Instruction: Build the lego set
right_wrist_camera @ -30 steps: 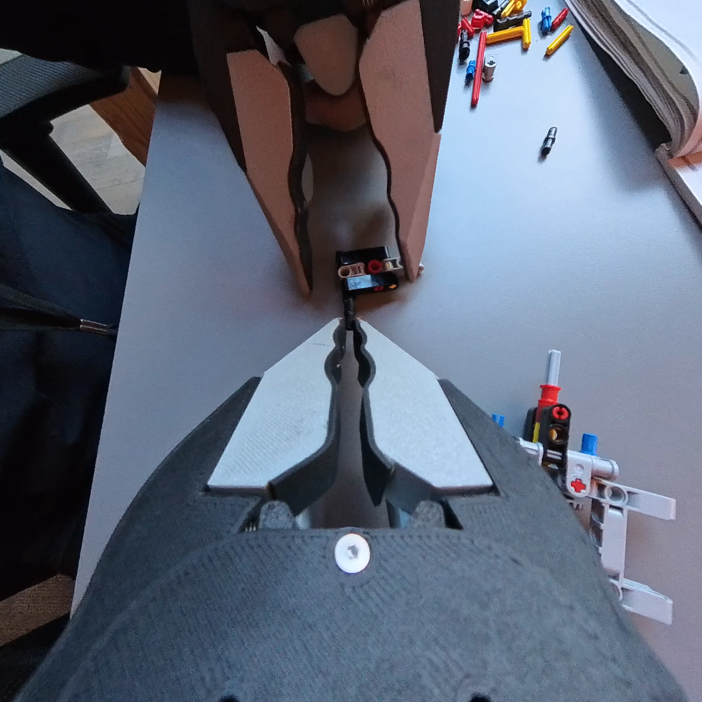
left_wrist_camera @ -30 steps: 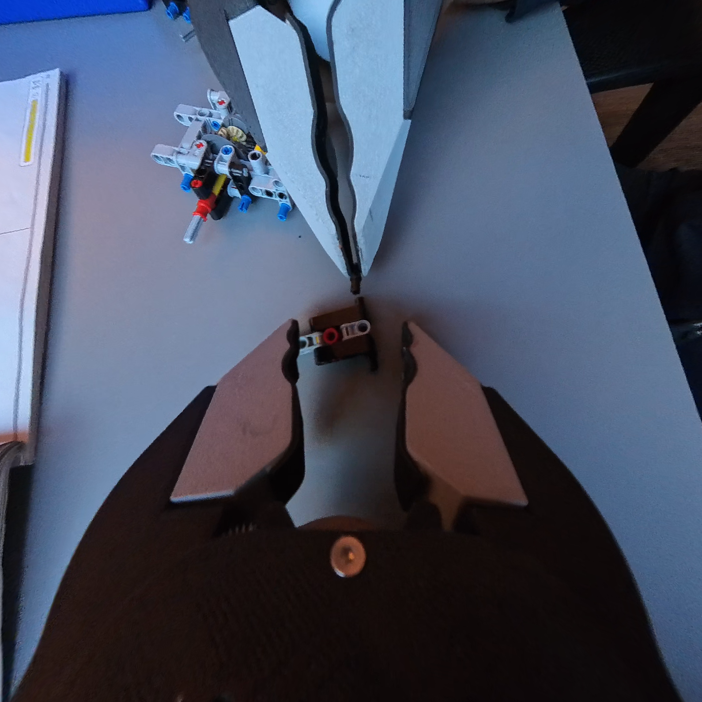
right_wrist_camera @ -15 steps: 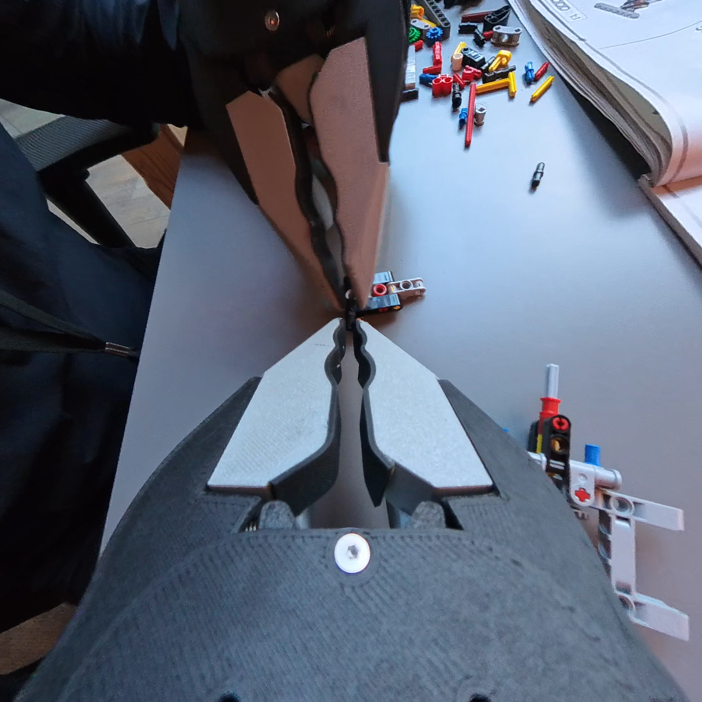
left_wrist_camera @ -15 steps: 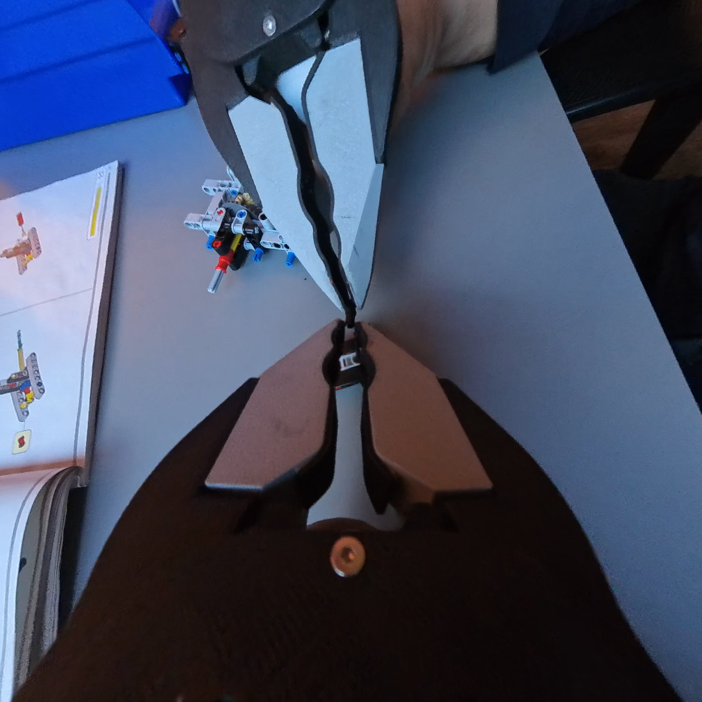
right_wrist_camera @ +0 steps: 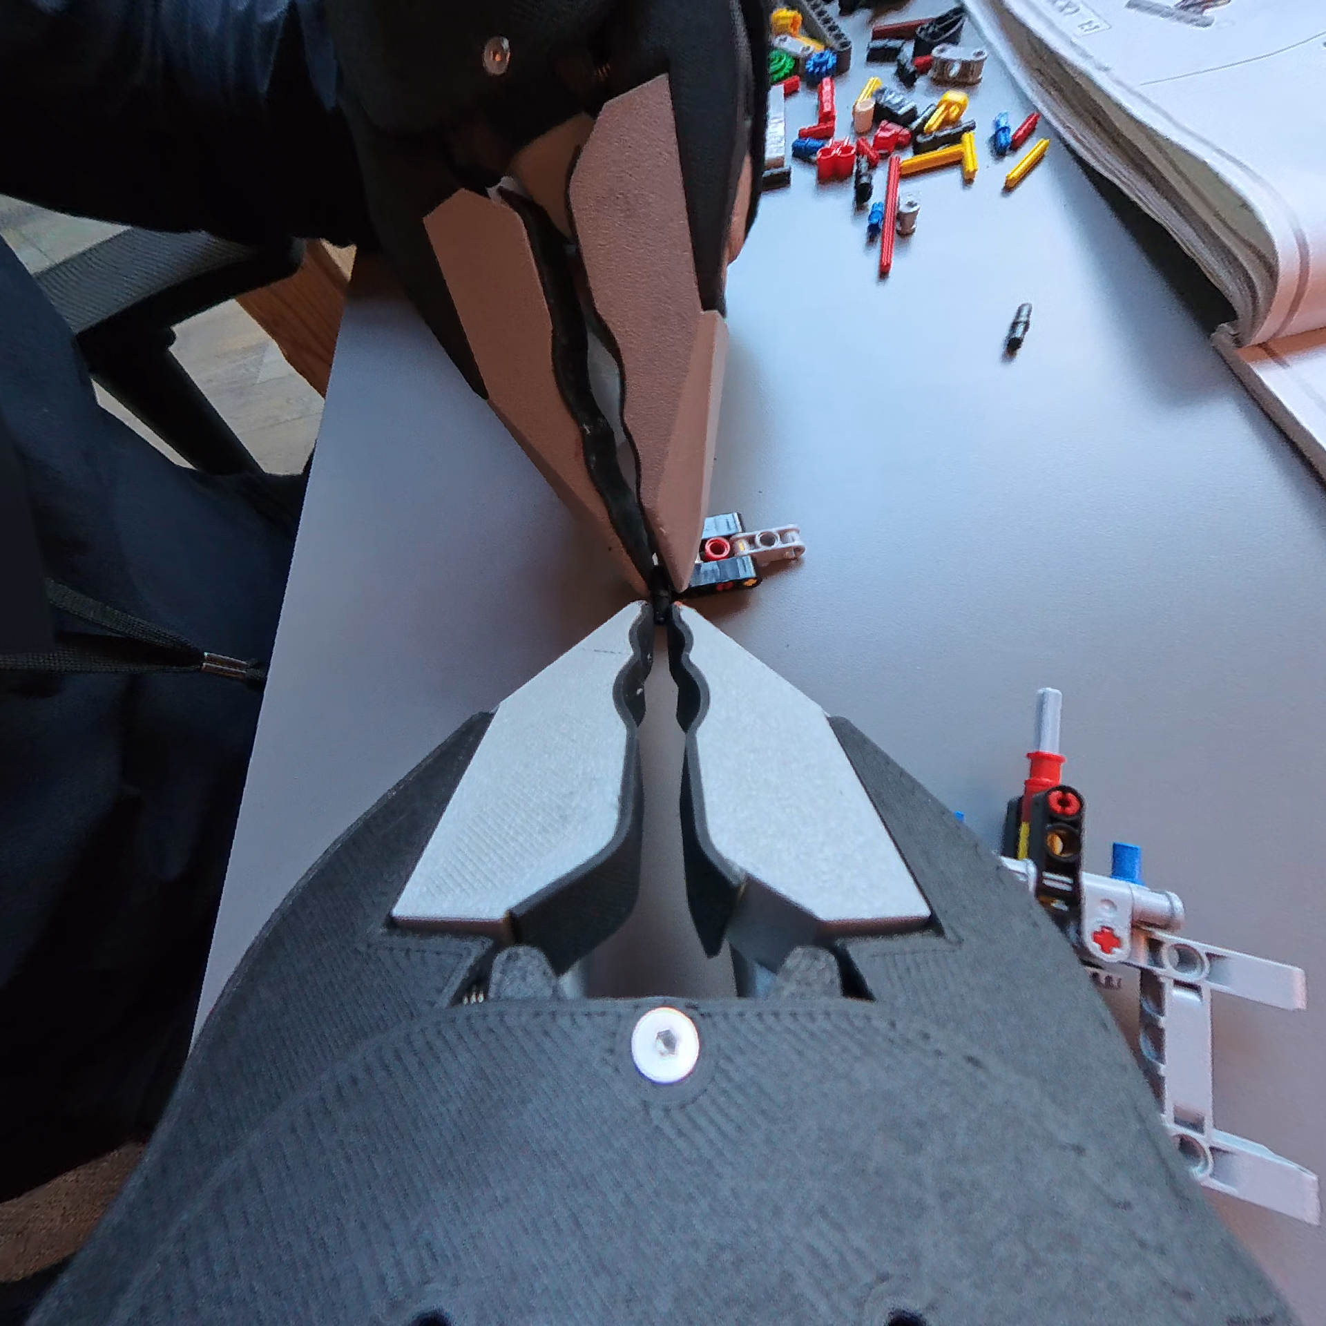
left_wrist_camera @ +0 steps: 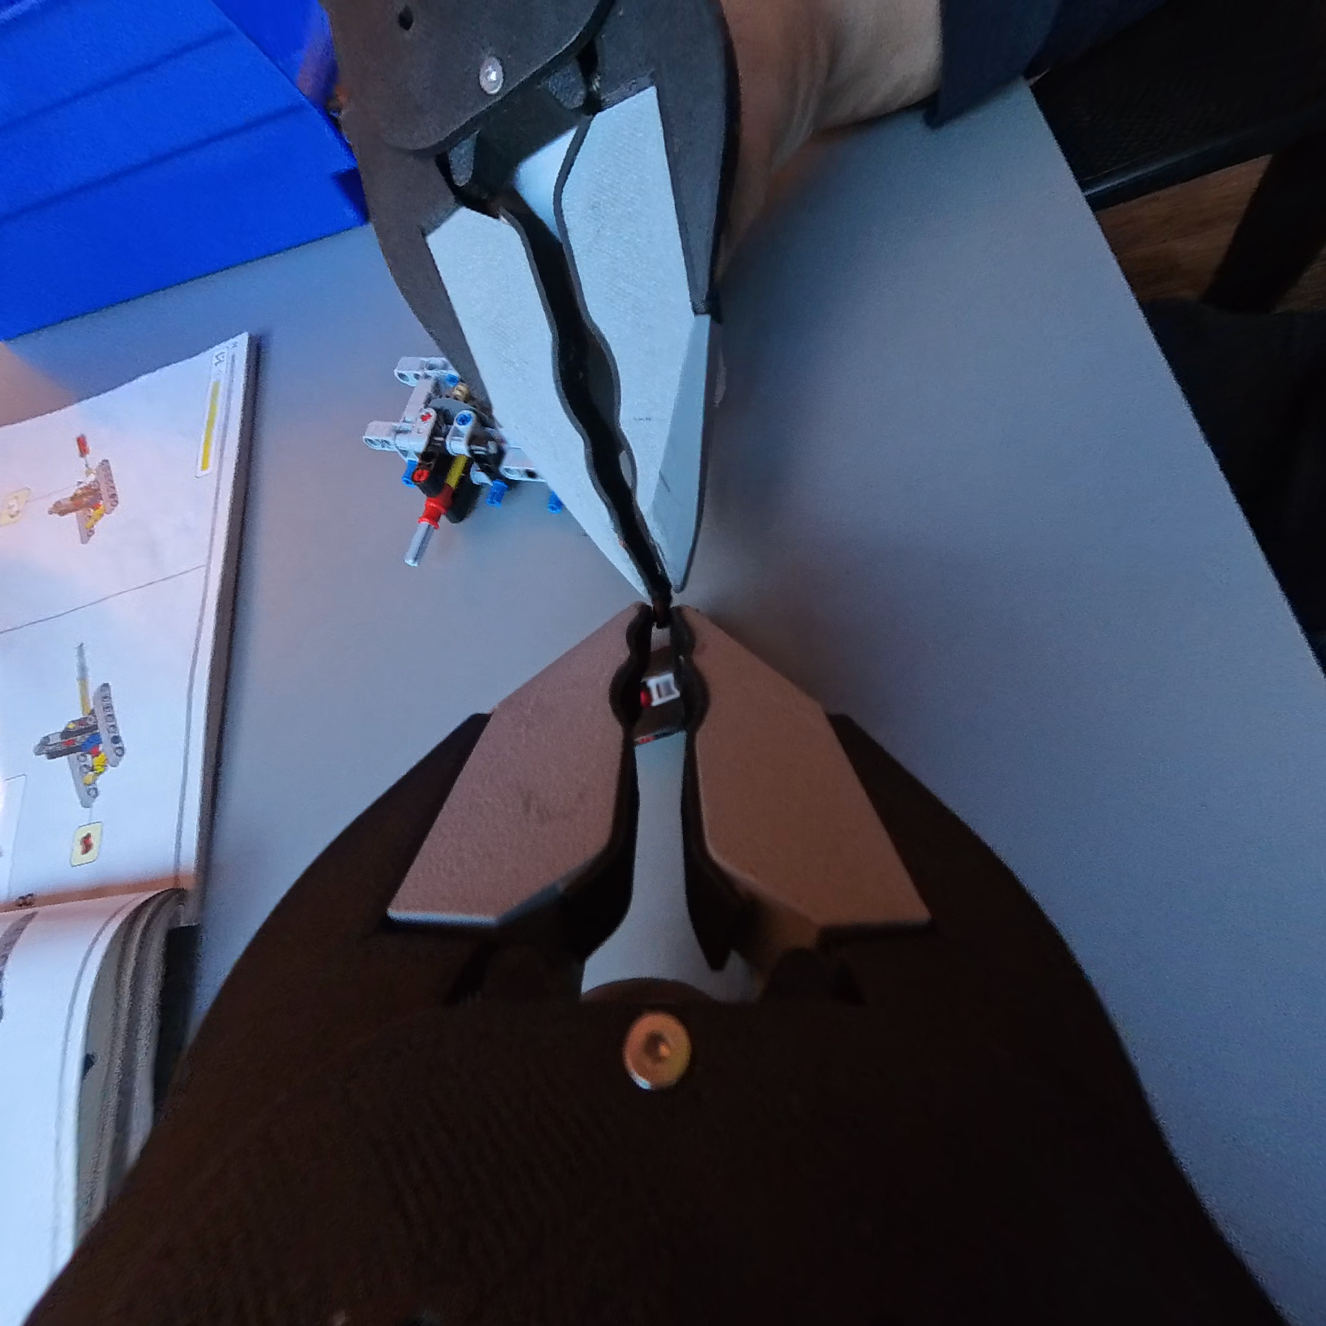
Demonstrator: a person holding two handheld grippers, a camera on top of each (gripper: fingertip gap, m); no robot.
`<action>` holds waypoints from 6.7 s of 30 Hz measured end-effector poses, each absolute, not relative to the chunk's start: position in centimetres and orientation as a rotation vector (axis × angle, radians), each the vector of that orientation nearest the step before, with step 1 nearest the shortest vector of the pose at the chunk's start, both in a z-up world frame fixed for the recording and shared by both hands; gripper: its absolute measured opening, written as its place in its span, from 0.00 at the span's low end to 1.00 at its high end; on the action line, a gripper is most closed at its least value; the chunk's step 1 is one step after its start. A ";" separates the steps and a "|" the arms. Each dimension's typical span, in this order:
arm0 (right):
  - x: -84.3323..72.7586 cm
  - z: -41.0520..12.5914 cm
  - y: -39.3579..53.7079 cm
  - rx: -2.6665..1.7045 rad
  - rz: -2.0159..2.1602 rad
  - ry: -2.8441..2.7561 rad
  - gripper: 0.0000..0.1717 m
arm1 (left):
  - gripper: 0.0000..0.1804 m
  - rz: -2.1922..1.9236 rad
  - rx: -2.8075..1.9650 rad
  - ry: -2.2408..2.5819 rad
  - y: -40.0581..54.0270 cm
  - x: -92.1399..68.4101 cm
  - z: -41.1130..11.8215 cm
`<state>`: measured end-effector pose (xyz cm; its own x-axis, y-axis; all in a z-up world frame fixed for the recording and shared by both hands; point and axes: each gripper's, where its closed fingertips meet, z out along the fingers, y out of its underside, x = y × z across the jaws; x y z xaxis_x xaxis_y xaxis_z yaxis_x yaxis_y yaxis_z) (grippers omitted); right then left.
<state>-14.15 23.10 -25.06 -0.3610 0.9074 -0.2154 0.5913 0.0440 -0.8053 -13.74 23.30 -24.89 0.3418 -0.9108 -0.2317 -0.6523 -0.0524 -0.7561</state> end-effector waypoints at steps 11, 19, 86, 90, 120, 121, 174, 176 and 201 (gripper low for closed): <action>-14.7 -21.1 24.9 -1.446 1.408 -1.713 0.00 | 0.01 -0.435 -1.670 1.151 25.0 -14.0 -21.4; -14.6 -20.5 25.0 -1.438 1.441 -1.671 0.00 | 0.01 -0.476 -1.659 1.096 25.2 -13.9 -21.0; -14.7 -26.8 22.3 -1.481 1.003 -2.043 0.00 | 0.17 -0.513 -1.933 1.381 23.0 -15.5 -27.2; -14.6 -26.8 22.2 -1.462 0.982 -2.047 0.00 | 0.17 -0.512 -1.930 1.384 22.9 -15.5 -27.2; -14.5 -26.6 21.9 -1.678 1.250 -2.041 0.00 | 0.17 -0.486 -1.920 1.403 22.8 -15.2 -27.2; -14.5 -26.6 21.9 -1.664 1.228 -2.043 0.00 | 0.17 -0.483 -1.920 1.404 22.8 -15.2 -27.2; -14.9 -22.3 24.1 -1.583 1.529 -1.706 0.00 | 0.08 -0.395 -1.797 1.267 24.3 -14.9 -23.2; -14.9 -22.4 24.0 -1.581 1.525 -1.719 0.00 | 0.07 -0.354 -1.786 1.283 24.3 -14.7 -23.3; -15.1 -23.4 23.8 -1.481 1.290 -1.814 0.00 | 0.01 -0.298 -1.779 1.348 24.1 -14.6 -24.4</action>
<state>-15.07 23.77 -23.39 -0.3114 0.9291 -0.1994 0.4934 -0.0212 -0.8696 -14.62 24.09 -24.37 0.3874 -0.8735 -0.2948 -0.6681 -0.0457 -0.7426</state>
